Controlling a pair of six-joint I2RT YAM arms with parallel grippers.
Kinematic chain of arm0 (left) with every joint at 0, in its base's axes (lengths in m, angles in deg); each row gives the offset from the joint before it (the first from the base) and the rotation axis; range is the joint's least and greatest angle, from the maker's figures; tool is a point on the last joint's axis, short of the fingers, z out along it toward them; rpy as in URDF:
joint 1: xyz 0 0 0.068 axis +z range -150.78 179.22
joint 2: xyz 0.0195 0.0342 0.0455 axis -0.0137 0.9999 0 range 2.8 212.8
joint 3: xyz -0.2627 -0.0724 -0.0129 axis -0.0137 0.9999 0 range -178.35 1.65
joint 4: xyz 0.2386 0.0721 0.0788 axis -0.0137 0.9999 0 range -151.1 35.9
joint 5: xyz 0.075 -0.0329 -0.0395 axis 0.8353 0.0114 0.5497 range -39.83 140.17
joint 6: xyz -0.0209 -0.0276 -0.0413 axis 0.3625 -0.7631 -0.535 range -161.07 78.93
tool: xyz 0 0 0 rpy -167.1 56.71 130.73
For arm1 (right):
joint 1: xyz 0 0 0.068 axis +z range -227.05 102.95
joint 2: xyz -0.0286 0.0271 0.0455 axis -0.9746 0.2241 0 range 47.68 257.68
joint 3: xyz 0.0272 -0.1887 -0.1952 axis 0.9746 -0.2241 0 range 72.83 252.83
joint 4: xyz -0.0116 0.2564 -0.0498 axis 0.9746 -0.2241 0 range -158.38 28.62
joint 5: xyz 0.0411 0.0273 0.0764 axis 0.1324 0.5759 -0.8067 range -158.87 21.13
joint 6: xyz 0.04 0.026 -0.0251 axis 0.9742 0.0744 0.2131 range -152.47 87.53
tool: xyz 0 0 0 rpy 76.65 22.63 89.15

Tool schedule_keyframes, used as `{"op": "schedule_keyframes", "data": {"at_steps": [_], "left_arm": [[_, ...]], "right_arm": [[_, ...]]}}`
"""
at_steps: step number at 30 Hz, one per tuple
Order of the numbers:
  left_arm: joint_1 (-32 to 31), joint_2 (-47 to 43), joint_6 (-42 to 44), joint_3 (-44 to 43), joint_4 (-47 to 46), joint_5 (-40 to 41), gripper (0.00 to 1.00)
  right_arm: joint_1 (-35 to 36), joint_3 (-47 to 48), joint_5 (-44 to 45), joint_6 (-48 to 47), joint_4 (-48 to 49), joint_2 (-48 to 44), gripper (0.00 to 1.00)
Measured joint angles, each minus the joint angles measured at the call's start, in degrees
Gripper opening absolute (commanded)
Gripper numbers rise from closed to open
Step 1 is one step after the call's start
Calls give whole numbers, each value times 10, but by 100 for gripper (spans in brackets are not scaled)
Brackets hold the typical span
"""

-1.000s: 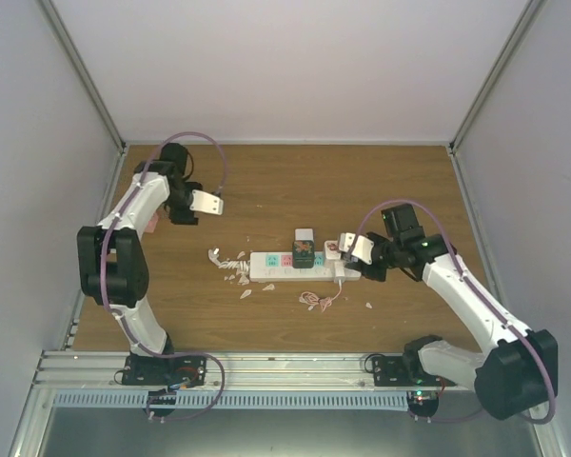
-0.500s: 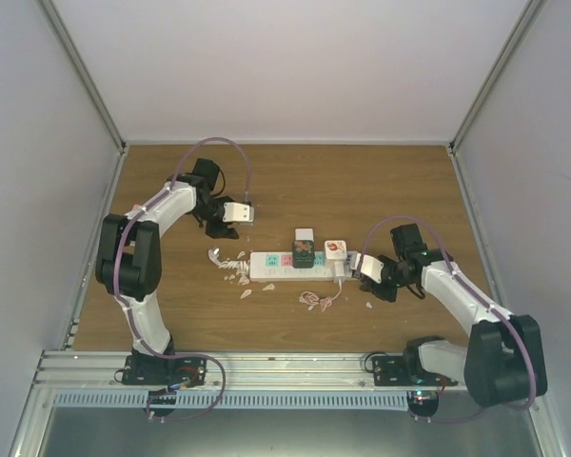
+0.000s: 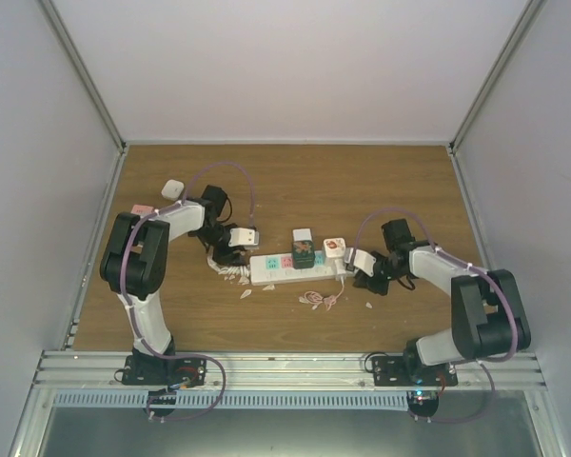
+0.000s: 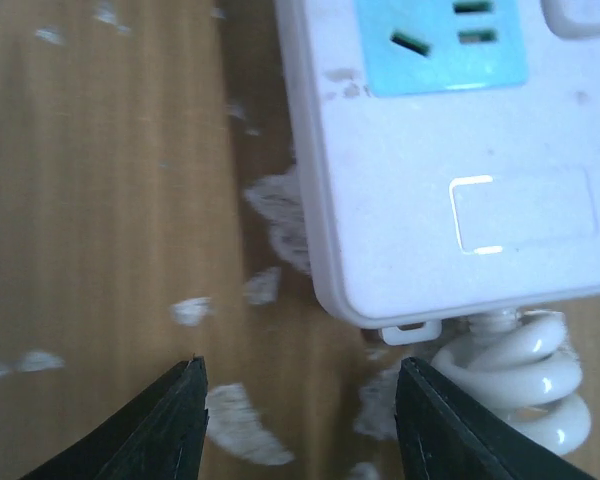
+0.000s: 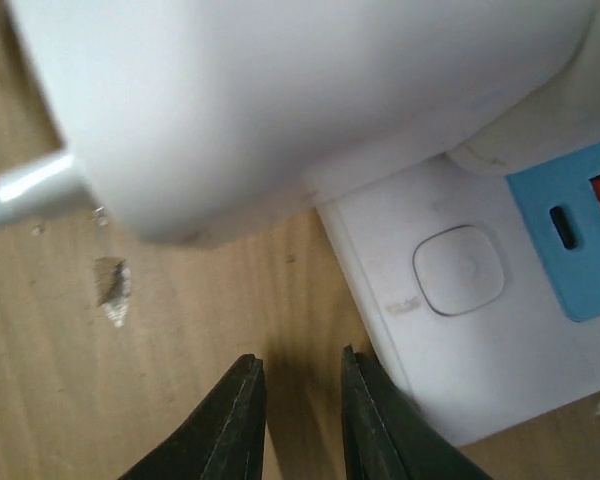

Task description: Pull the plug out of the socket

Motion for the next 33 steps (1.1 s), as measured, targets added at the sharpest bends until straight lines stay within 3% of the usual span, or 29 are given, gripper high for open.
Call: {"op": "schedule_keyframes", "data": {"at_steps": [9,16,29,33], "left_arm": [[-14,-56,20,101,-4,-41,51],[-64,-107,24,176,-11,-65,51],[-177,-137,-14,226,-37,-105,53],[-200,-146,-35,227,-42,-126,58]], "right_arm": [[-15,45,-16,9,55,47,28],[-31,98,-40,10,91,104,32],[-42,162,-68,17,158,167,36],[-54,175,-71,21,159,168,45]]}}
